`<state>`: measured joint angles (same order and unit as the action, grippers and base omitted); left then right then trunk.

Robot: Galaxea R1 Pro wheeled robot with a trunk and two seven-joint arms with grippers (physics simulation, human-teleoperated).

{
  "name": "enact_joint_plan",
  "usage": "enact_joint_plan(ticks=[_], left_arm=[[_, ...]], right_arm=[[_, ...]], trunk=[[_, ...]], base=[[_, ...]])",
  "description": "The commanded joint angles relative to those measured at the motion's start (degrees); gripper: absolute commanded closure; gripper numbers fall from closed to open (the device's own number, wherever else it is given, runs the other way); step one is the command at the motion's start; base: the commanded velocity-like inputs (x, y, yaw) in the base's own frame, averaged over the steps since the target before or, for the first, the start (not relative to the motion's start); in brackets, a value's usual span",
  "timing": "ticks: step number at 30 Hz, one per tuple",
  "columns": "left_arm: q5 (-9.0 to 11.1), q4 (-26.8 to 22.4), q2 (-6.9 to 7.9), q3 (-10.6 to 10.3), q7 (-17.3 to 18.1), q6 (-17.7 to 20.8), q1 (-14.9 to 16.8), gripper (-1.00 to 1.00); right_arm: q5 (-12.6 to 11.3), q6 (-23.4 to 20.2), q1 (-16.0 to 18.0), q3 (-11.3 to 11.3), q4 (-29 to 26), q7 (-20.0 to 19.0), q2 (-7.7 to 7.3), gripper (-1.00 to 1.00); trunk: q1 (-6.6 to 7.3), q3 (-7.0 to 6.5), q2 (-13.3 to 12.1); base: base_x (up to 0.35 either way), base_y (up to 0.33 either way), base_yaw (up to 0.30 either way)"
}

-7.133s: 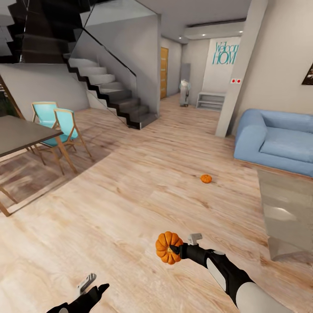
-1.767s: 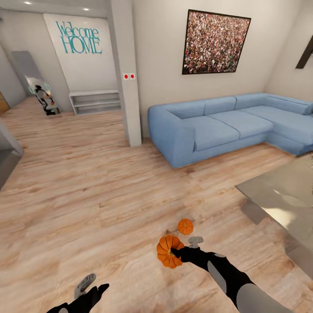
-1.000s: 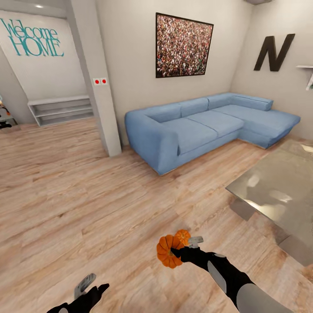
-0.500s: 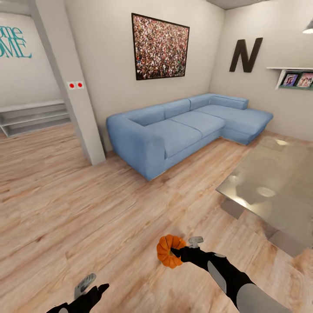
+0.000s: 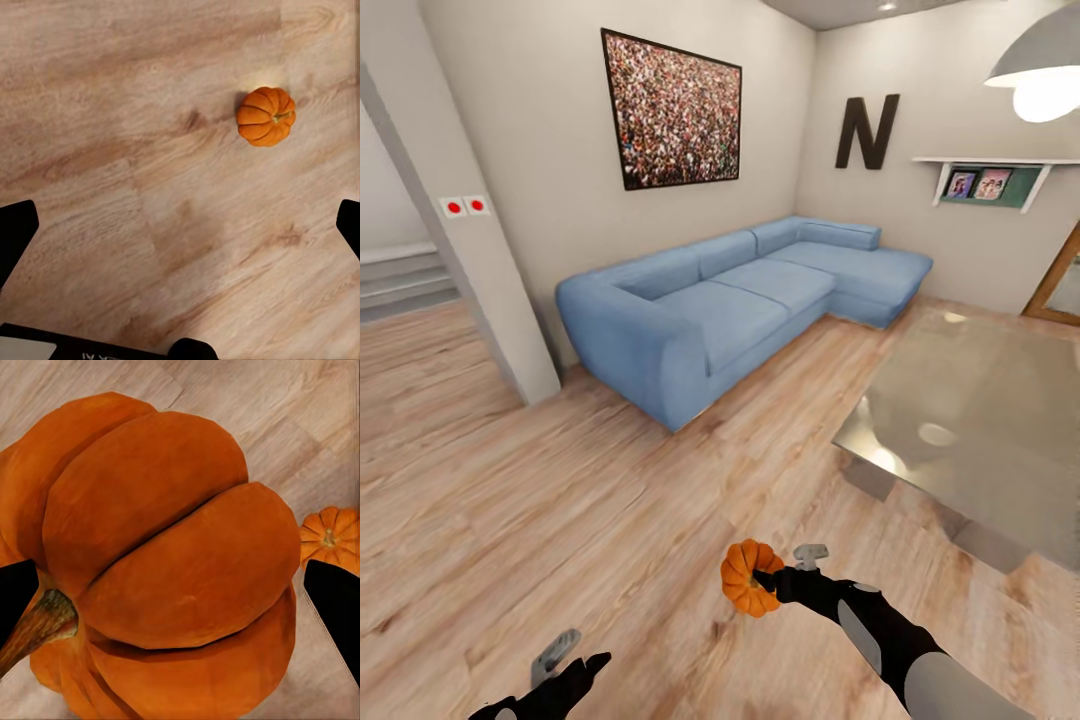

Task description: Place each of the two pumpkins and all three candles from the living room inside a cabinet in the living room (use any cabinet), then make sure every cabinet is closed, and position the cauldron so it is next to a table in the living room.

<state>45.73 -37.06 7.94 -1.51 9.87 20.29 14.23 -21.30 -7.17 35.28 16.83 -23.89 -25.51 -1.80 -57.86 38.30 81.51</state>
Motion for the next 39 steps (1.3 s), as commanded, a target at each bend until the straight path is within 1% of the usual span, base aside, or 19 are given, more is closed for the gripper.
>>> enact_joint_plan(ticks=[1,11,31,39], left_arm=[[0.5,0.0,0.06,-0.1,0.0,0.2,0.0,-1.0],[0.5,0.0,0.14,-0.1,0.0,0.2,0.0,-1.0],[0.5,0.0,0.14,-0.1,0.4,0.2,0.0,-1.0],[0.5,0.0,0.14,-0.1,0.5,0.2,0.0,-1.0]], right_arm=[[-0.8,-0.4,0.0,0.2,-0.1,0.0,-0.04,1.0],[-0.8,-0.4,0.0,0.2,-0.1,0.0,-0.04,1.0],[-0.8,-0.4,0.0,0.2,-0.1,0.0,-0.04,1.0],[-0.8,-0.4,0.0,0.2,-0.1,0.0,-0.06,1.0]], trunk=[[-0.02,0.01,0.0],[-0.02,-0.31,0.0],[-0.02,-0.96,0.0],[-0.02,-1.22,0.0]], base=[[0.231,0.202,-0.264],[0.208,0.248,-0.264],[0.099,0.309,-0.264],[0.198,0.167,-0.264]])
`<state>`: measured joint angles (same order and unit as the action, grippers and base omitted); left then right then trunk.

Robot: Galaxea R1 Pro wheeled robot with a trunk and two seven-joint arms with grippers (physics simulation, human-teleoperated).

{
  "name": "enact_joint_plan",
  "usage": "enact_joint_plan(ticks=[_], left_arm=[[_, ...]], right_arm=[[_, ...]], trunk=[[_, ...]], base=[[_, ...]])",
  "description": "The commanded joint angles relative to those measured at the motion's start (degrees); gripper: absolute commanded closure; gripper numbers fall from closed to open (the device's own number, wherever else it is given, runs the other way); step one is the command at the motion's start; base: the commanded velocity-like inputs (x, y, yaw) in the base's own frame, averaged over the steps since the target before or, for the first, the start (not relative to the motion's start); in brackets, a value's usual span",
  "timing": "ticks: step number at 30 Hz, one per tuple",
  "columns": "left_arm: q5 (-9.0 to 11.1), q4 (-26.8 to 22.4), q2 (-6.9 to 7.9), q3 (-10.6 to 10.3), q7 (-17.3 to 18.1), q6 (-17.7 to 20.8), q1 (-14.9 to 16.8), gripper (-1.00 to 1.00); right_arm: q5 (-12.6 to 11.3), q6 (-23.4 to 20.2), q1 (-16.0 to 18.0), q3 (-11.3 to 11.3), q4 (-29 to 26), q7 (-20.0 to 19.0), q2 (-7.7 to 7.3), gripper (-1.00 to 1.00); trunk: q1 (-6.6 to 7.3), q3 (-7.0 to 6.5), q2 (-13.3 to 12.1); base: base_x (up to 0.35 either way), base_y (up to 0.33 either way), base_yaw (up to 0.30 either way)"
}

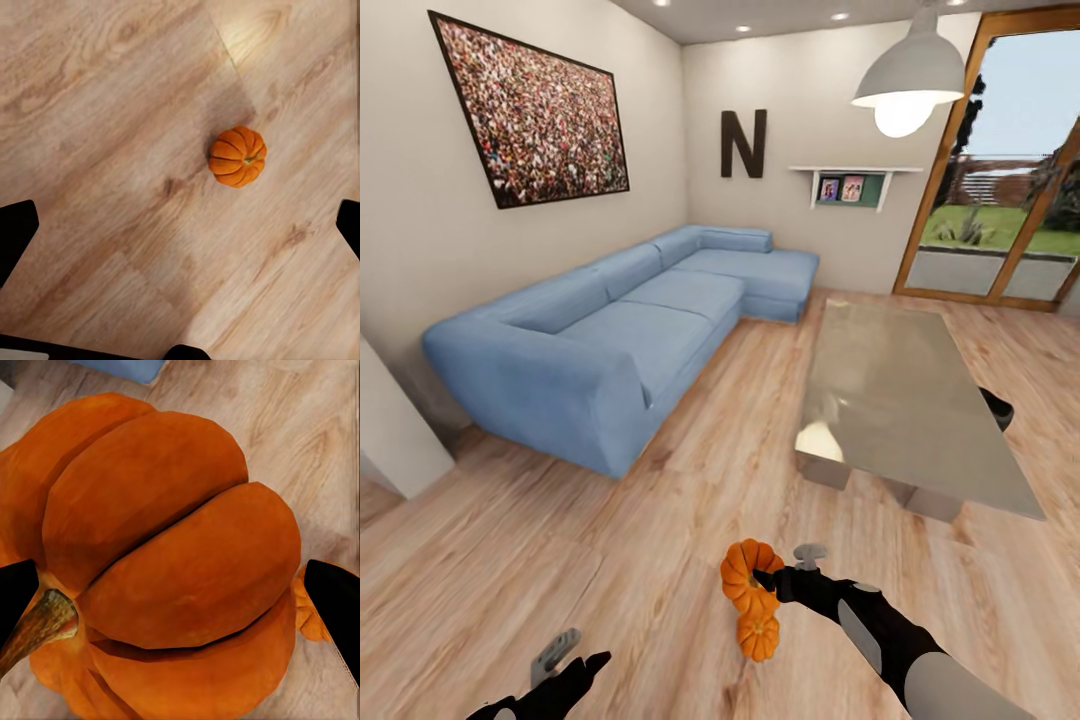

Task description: Place each of the two pumpkins and all three candles from the living room inside a cabinet in the living room (use any cabinet), then make sure every cabinet is closed, and position the cauldron so it is next to a table in the living room.

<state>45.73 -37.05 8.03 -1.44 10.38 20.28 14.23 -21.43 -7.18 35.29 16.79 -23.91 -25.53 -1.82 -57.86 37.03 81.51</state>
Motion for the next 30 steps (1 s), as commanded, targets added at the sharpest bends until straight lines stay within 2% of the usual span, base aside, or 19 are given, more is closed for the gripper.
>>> enact_joint_plan(ticks=[1,13,30], left_arm=[[0.5,0.0,0.06,-0.1,0.0,0.2,0.0,-1.0],[0.5,0.0,0.06,-0.1,0.0,0.2,0.0,-1.0],[0.5,0.0,0.06,-0.1,0.1,0.2,0.0,-1.0]], right_arm=[[-0.6,-0.4,0.0,0.3,-0.1,0.0,-0.04,1.0],[-0.7,-0.4,0.0,0.3,0.0,0.1,-0.03,1.0],[-0.7,-0.4,0.0,0.2,0.0,0.0,-0.06,1.0]], trunk=[[-0.02,0.02,0.0],[-0.02,-0.37,0.0],[-0.02,-0.92,0.0]], base=[[0.186,0.107,-0.264],[0.138,0.044,-0.264],[0.009,0.0,-0.264]])
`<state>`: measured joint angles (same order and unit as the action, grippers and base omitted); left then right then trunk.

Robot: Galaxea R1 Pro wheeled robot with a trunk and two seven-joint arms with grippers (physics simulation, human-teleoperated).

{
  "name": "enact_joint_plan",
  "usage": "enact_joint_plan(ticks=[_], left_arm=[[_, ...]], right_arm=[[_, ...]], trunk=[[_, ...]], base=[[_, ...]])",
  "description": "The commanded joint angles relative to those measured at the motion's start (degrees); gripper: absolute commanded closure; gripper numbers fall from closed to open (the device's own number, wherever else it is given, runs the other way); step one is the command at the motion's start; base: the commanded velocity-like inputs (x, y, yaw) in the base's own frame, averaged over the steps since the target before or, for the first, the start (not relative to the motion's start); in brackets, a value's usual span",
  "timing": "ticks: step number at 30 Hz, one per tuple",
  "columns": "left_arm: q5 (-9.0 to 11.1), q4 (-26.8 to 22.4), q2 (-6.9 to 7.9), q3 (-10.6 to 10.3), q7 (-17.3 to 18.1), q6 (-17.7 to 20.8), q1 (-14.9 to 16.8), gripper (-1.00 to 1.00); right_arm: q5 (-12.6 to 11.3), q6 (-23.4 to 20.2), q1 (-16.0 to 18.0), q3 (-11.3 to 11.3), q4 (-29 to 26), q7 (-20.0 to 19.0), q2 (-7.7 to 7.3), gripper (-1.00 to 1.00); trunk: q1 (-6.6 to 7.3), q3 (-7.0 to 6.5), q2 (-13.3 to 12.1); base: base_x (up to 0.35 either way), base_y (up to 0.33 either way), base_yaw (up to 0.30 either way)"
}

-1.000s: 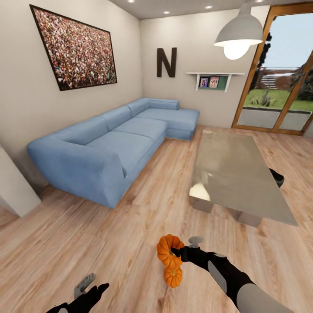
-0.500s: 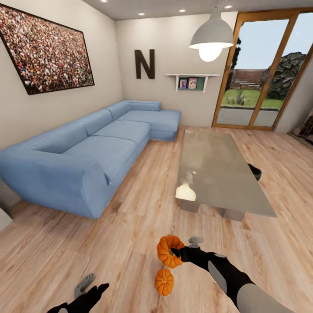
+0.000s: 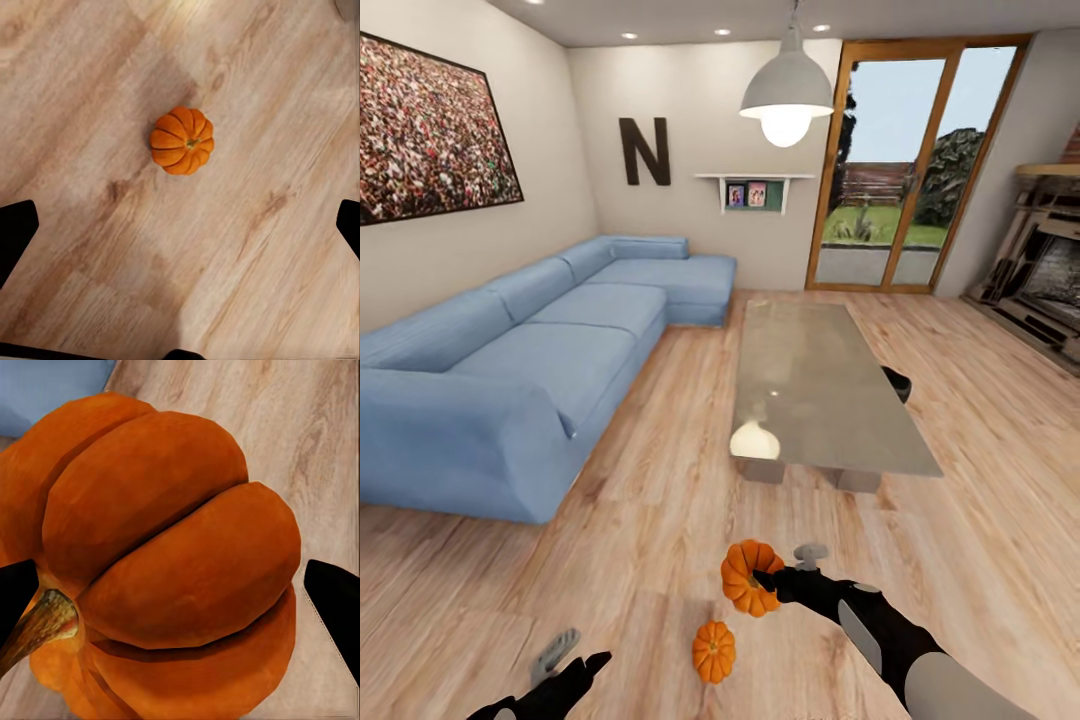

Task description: Place each of the two pumpkins and all three candles from the living room inside a cabinet in the living room (use any cabinet), then make sure every cabinet is closed, and position the cauldron so it is next to a table in the living room.

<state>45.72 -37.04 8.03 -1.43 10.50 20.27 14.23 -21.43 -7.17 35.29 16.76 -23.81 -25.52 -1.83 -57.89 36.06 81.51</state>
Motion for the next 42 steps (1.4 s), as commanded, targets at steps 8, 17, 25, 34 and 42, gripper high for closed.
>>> enact_joint_plan(ticks=[8,17,25,34,42], left_arm=[[0.5,0.0,0.06,-0.1,0.0,0.2,0.0,-1.0],[0.5,0.0,0.06,-0.1,0.0,0.2,0.0,-1.0],[0.5,0.0,0.06,-0.1,0.0,0.2,0.0,-1.0],[0.5,0.0,0.06,-0.1,0.0,0.2,0.0,-1.0],[0.5,0.0,0.06,-0.1,0.0,0.2,0.0,-1.0]], right_arm=[[-0.7,-0.4,0.0,0.2,-0.1,0.1,-0.02,1.0],[-0.7,-0.4,0.0,0.2,-0.1,0.0,-0.03,1.0],[-0.7,-0.4,0.0,0.2,-0.1,0.1,-0.05,1.0],[-0.7,-0.4,0.0,0.2,-0.2,0.1,-0.1,1.0],[-0.7,-0.4,0.0,0.2,-0.2,0.0,-0.02,1.0]], trunk=[[0.0,-0.21,0.0],[0.0,-0.5,0.0],[0.0,-0.76,0.0],[0.0,-0.94,0.0],[0.0,-0.97,0.0]], base=[[0.0,0.0,-0.264],[0.0,0.02,-0.264],[0.0,0.18,-0.264],[0.131,0.229,-0.191],[0.275,0.045,-0.045]])
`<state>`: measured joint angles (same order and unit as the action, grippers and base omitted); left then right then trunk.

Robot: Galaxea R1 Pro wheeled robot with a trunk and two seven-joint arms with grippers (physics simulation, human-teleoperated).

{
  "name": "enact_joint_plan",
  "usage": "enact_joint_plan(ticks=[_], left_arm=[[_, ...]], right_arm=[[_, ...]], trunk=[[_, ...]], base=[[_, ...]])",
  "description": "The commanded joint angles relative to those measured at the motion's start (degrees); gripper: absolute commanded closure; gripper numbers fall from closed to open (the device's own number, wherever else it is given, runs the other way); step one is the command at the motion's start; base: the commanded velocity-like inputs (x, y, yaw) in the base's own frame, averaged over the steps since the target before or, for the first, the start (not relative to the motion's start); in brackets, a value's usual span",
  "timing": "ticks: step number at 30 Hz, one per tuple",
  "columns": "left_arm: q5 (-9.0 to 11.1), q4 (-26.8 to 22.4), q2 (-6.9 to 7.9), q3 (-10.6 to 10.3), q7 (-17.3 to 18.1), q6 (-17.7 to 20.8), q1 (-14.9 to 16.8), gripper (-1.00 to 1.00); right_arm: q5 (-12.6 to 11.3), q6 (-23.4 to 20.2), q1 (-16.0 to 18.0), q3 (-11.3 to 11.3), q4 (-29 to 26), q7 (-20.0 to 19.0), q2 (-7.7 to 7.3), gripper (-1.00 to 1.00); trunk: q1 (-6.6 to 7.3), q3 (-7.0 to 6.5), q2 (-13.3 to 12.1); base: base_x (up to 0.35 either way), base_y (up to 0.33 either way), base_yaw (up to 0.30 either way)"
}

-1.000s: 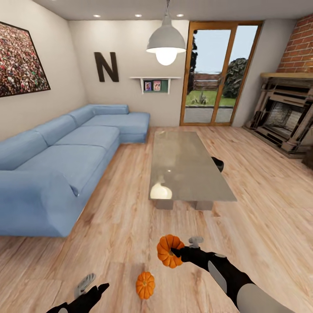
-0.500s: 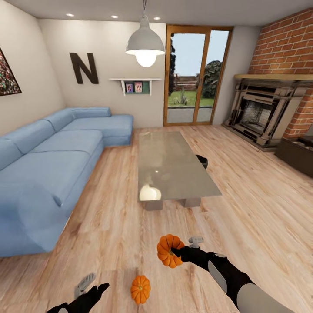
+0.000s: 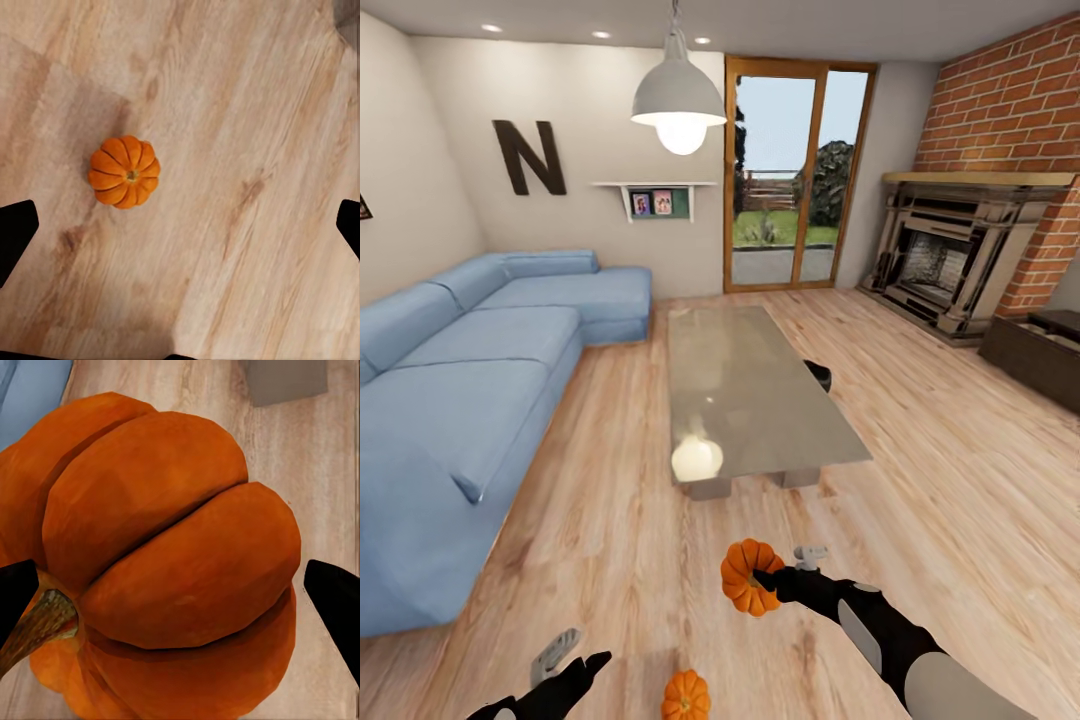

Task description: Place each of the two pumpkins and all three candles from the living room inside a cabinet in the living room (use any cabinet), then make sure every cabinet is closed, and position the cauldron so it is next to a table in the living room.

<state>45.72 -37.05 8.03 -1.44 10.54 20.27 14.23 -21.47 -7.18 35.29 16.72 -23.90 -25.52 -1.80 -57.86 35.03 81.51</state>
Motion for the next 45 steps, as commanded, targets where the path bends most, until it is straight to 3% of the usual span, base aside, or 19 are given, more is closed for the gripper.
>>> enact_joint_plan(ticks=[1,23,35,45], left_arm=[[0.5,0.0,0.05,-0.1,-0.1,0.2,0.0,-1.0],[0.4,0.0,0.05,-0.1,0.0,0.2,0.0,-1.0],[0.3,0.0,0.05,-0.3,0.2,0.2,0.0,-1.0],[0.3,0.0,0.05,-0.1,0.1,0.2,0.0,-1.0]], right_arm=[[-0.7,-0.4,0.0,0.2,-0.1,0.0,-0.04,1.0],[-0.7,-0.4,0.0,0.2,-0.1,0.0,-0.13,1.0],[-0.6,1.3,0.0,0.2,-0.1,0.0,-0.2,1.0],[-0.6,2.2,0.0,0.2,0.0,-0.1,-0.29,1.0]], trunk=[[-0.03,0.05,0.0],[-0.03,0.05,0.0],[-0.03,0.05,0.0],[-0.03,0.05,0.0]], base=[[0.282,0.005,-0.204],[0.153,0.005,-0.277],[-0.167,-0.166,-0.024],[0.053,-0.086,0.0]])
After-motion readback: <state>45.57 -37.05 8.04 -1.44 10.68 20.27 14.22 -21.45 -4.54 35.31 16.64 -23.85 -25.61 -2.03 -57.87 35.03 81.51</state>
